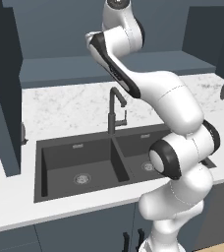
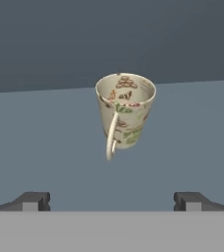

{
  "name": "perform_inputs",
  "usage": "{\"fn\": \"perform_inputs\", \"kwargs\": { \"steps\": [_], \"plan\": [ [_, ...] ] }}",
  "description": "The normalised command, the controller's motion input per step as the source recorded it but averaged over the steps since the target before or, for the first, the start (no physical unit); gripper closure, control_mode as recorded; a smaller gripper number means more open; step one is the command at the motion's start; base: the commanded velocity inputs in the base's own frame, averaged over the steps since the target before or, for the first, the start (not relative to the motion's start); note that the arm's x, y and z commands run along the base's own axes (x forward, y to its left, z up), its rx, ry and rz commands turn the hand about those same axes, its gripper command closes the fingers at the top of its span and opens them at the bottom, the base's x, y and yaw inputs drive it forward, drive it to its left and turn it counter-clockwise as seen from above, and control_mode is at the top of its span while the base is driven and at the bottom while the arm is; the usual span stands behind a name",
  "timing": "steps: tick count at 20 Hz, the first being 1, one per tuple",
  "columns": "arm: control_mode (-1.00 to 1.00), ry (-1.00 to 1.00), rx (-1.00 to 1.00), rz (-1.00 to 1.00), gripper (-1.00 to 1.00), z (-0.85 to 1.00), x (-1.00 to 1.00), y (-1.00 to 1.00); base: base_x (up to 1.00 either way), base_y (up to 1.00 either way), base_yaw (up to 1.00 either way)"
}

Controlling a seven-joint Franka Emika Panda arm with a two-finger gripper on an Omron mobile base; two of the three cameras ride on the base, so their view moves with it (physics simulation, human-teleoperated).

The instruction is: Gather all objects into one cabinet and sort the glasses and bowls to opposite sides.

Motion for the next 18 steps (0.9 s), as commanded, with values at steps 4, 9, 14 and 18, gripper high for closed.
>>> {"fn": "perform_inputs", "kwargs": {
  "steps": [4,9,14,18],
  "plan": [
    [-1.00,0.01,-0.02,0.00,-1.00,-0.37,0.00,-0.01,0.00,0.00,0.00],
    [-1.00,-0.01,-0.01,0.00,-1.00,-0.09,-0.01,0.00,0.00,0.00,0.00],
    [-1.00,-0.01,0.00,0.00,-1.00,0.00,0.19,-0.26,0.00,0.00,0.00],
    [-1.00,0.00,0.00,0.00,-1.00,0.00,0.33,-0.28,0.00,0.00,0.00]
  ]
}}
